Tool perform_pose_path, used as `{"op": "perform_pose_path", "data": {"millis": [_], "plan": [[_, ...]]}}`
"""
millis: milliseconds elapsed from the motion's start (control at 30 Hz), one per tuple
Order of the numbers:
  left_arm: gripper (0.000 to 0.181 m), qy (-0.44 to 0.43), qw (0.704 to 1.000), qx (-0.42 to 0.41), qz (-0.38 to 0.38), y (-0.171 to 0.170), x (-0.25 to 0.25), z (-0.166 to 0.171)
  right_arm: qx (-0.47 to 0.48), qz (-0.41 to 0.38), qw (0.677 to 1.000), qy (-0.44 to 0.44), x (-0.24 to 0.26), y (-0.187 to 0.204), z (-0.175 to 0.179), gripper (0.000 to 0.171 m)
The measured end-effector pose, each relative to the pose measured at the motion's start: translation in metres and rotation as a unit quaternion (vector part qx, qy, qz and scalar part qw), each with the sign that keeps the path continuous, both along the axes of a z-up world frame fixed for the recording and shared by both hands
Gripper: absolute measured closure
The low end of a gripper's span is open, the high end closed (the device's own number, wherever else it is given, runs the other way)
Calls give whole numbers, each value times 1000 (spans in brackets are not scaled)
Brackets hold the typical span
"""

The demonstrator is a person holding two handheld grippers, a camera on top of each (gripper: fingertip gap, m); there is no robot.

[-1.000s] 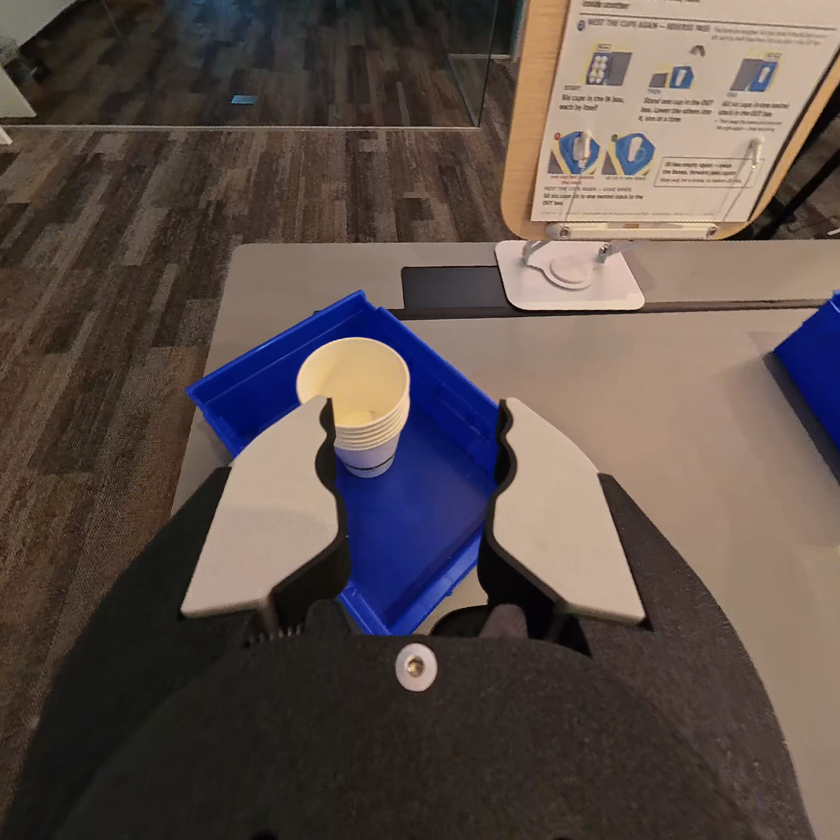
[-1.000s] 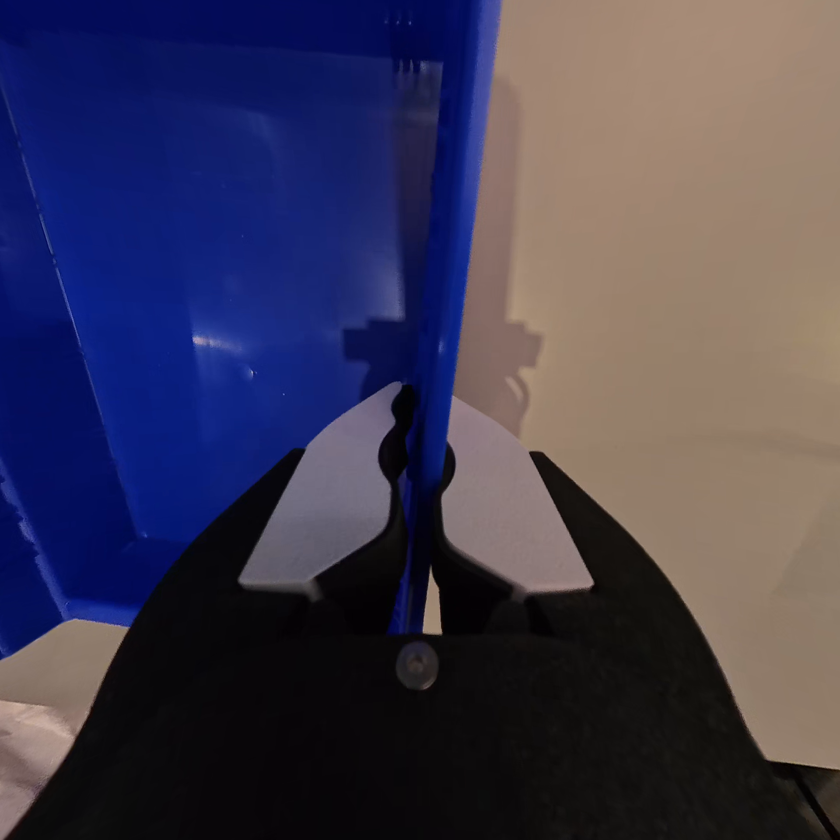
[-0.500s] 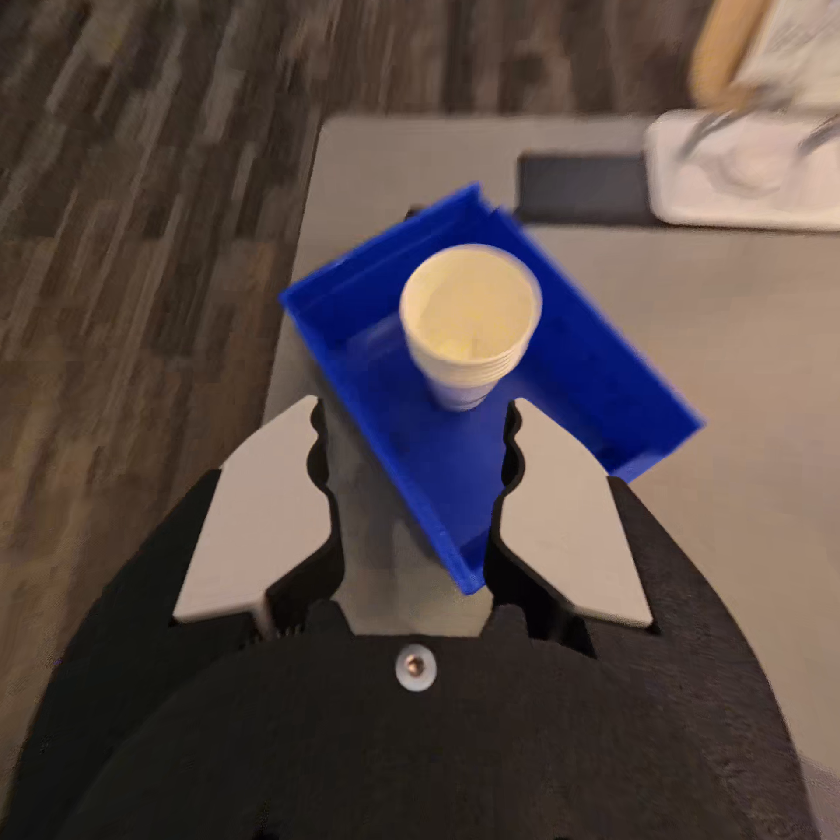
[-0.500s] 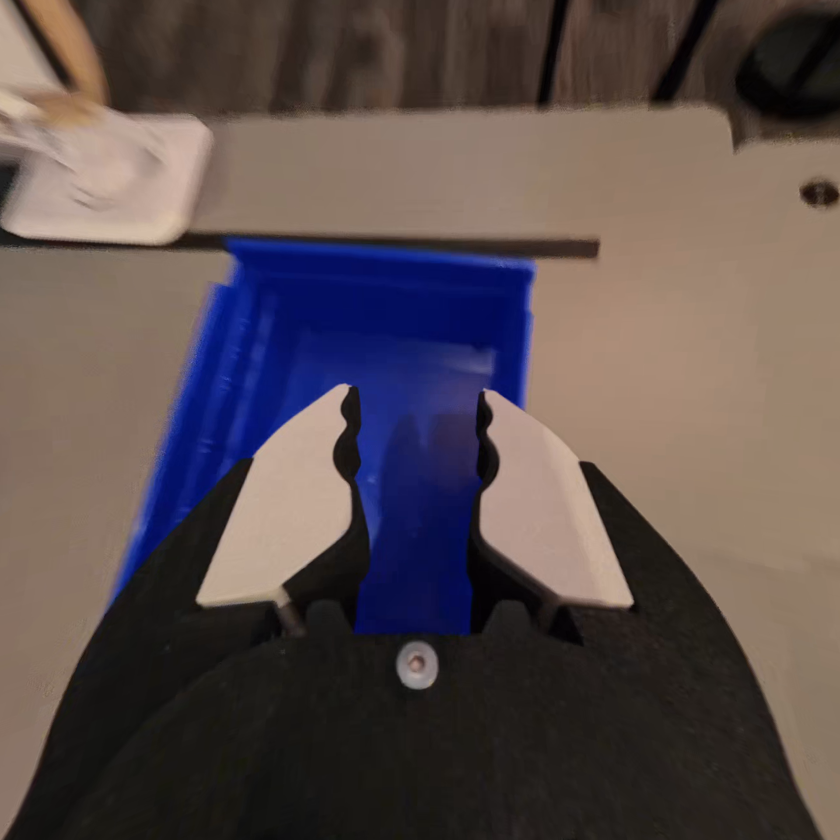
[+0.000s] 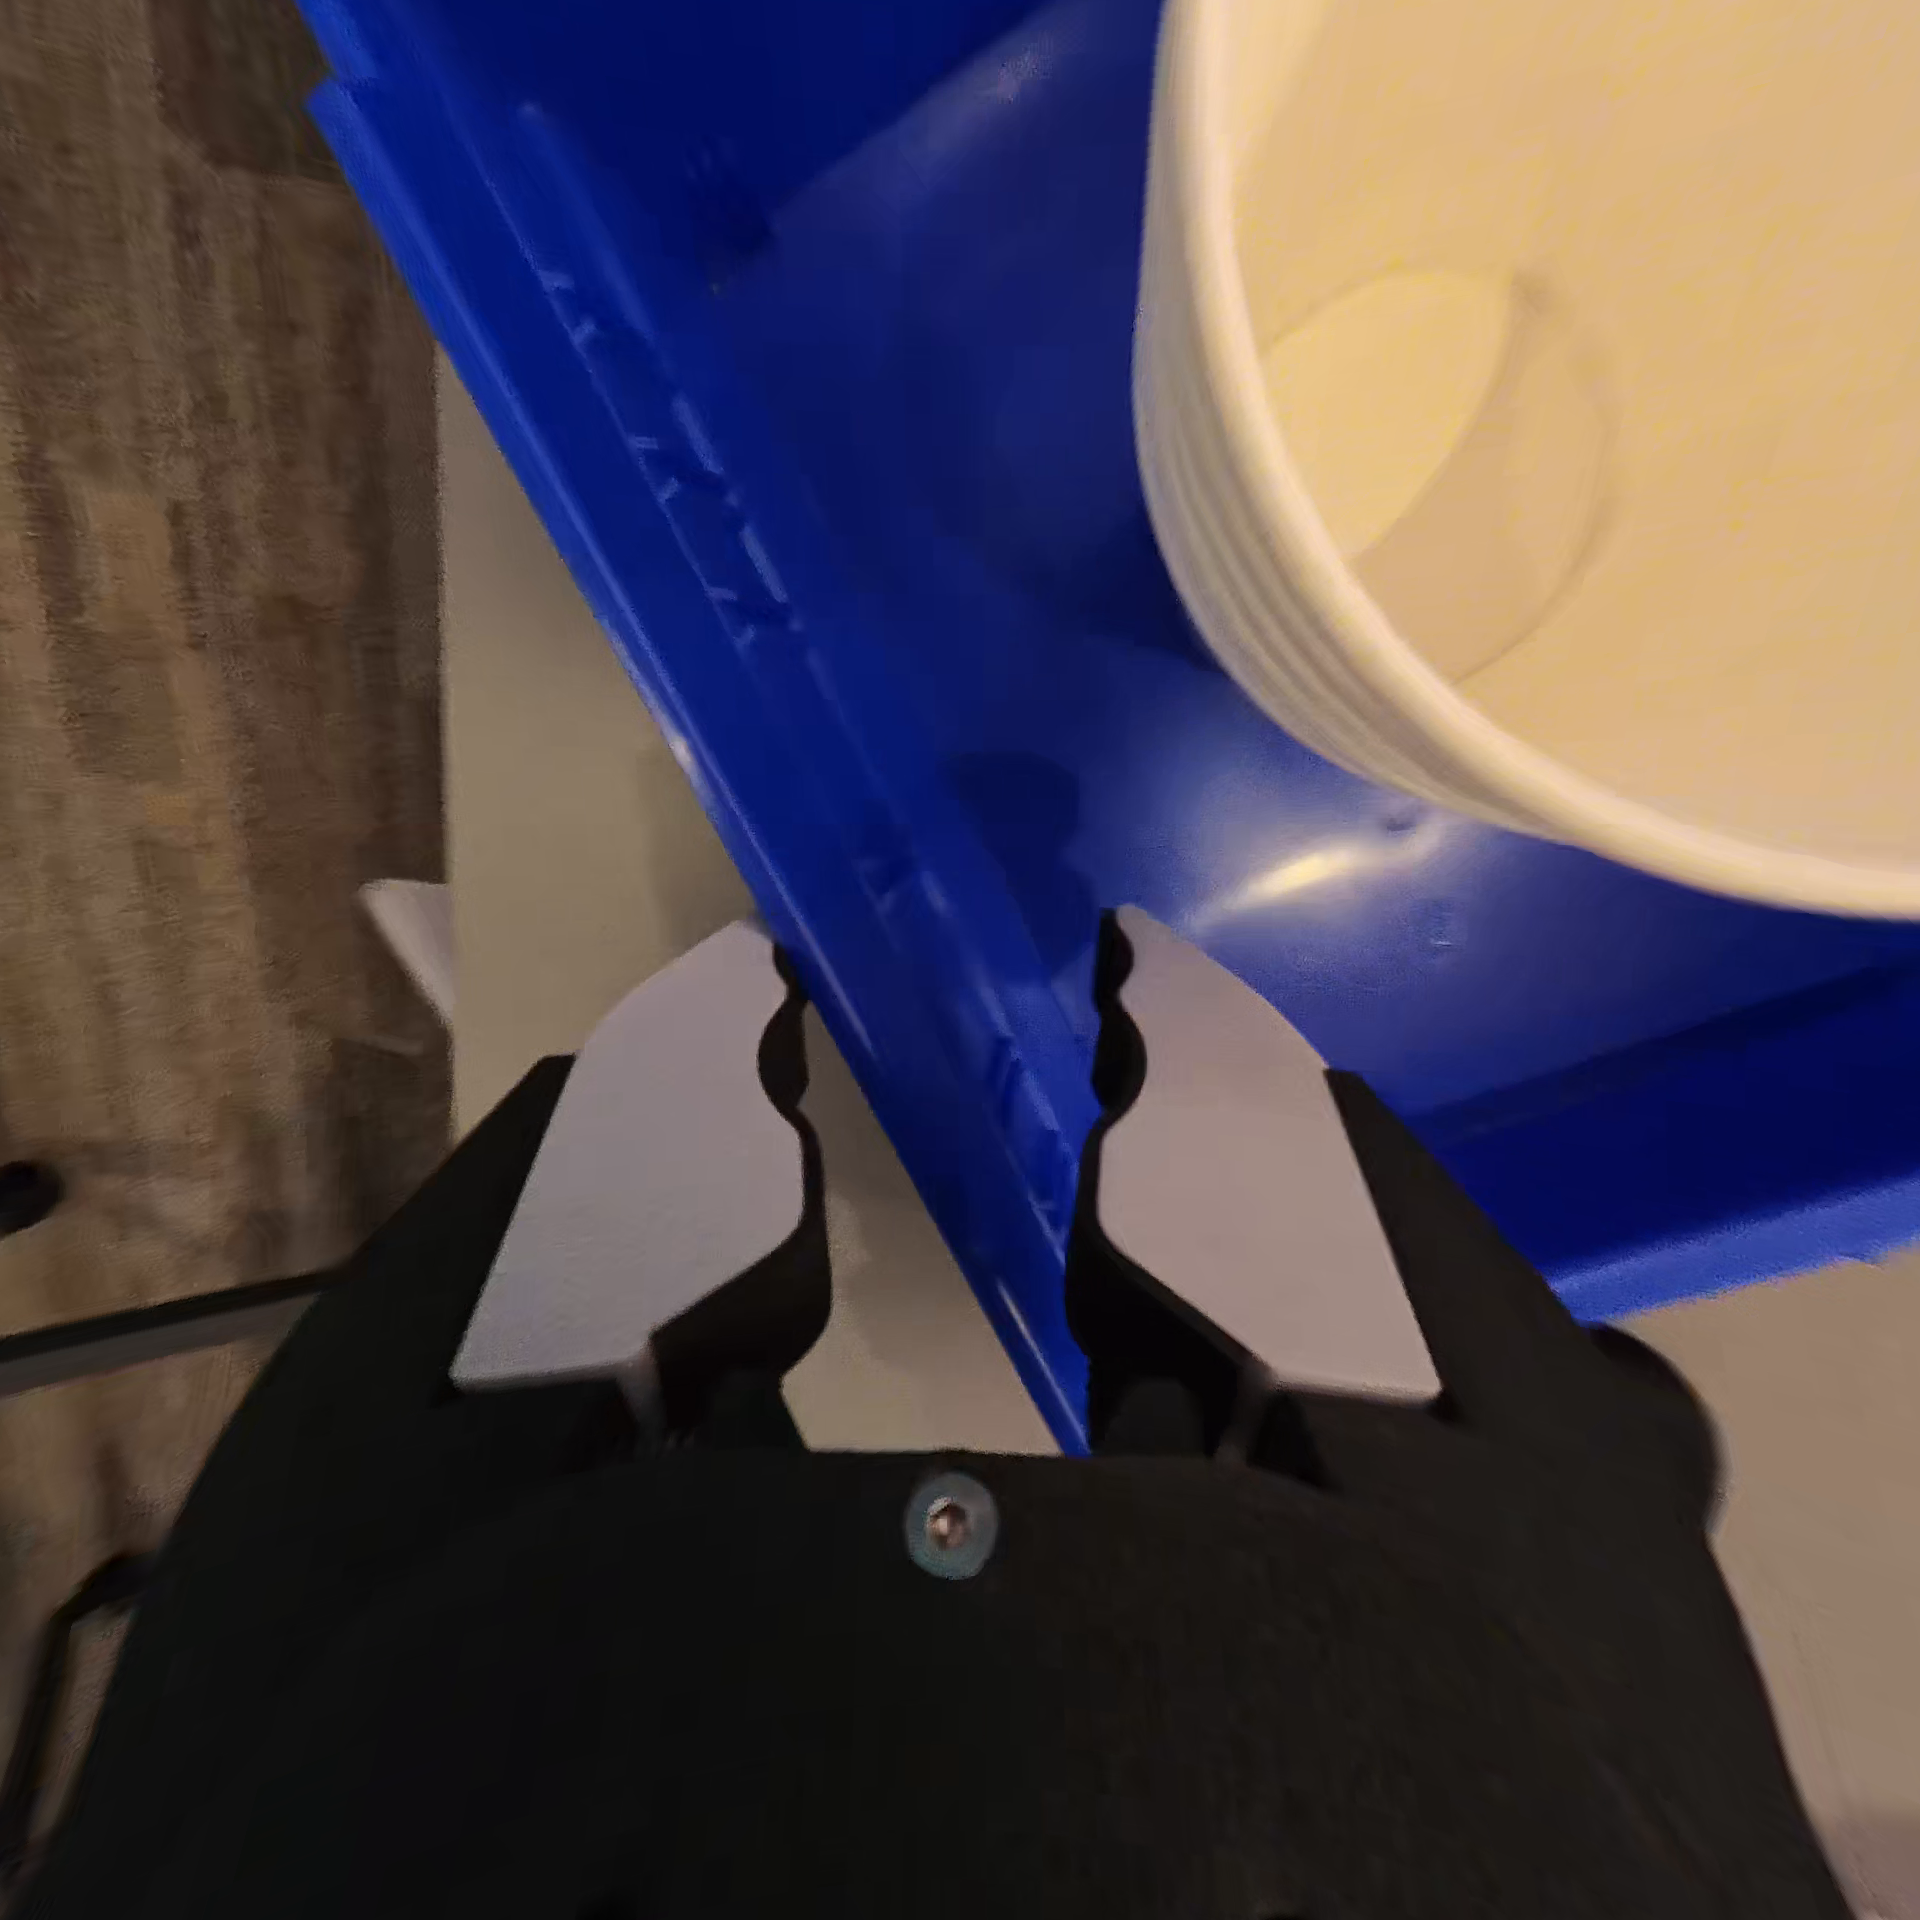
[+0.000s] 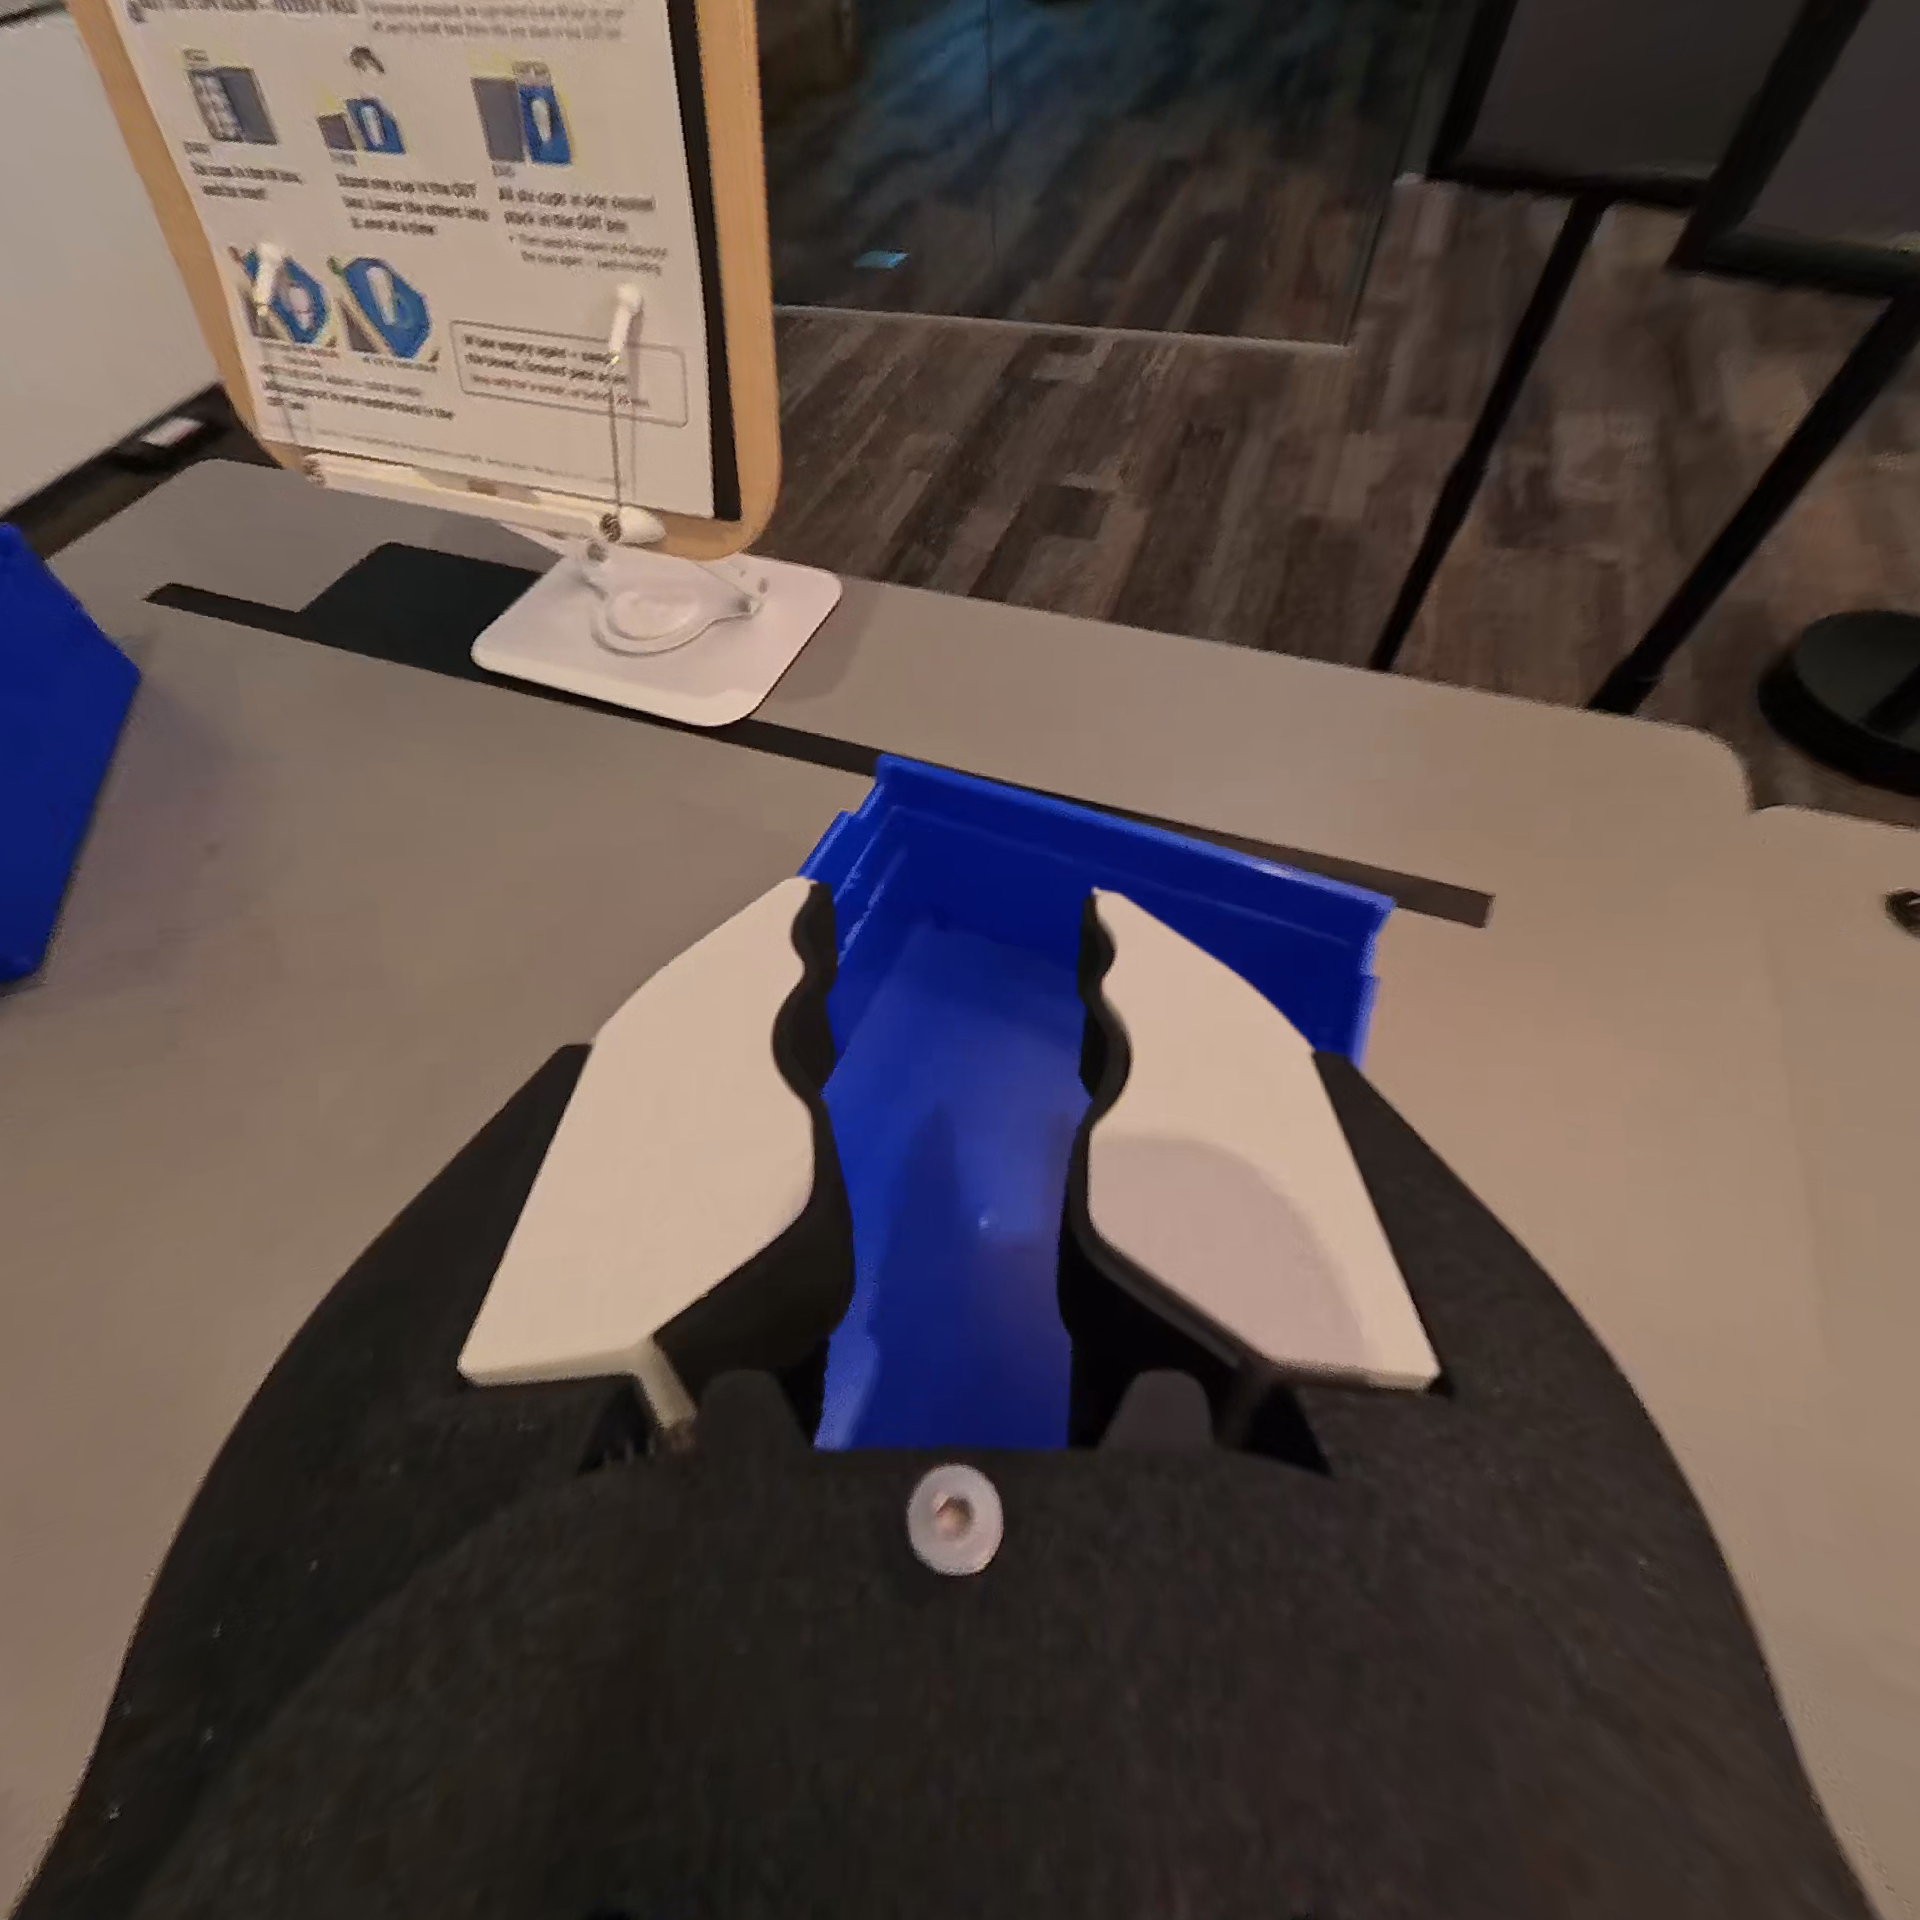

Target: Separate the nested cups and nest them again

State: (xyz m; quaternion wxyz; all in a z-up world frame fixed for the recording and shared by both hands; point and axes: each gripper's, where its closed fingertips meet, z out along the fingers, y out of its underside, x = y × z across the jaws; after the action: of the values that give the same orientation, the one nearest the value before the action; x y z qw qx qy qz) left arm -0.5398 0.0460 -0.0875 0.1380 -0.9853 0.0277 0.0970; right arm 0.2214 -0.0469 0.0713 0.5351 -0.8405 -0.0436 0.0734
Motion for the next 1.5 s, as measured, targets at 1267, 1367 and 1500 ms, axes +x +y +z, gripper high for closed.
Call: {"op": "perform_pose_path", "data": {"millis": [1267, 1367, 1500], "plan": [[175, -162, 984, 17, -66, 60, 52, -5, -59, 43, 997, -34, -12, 11, -34, 129], [175, -166, 984, 22, -58, 67, 54, -5, -62, 49, 996, -43, -16, 12, -34, 129], [174, -174, 984, 31, -36, 76, 53, -5, -72, 54, 994, -61, -20, 15, -37, 129]]}}
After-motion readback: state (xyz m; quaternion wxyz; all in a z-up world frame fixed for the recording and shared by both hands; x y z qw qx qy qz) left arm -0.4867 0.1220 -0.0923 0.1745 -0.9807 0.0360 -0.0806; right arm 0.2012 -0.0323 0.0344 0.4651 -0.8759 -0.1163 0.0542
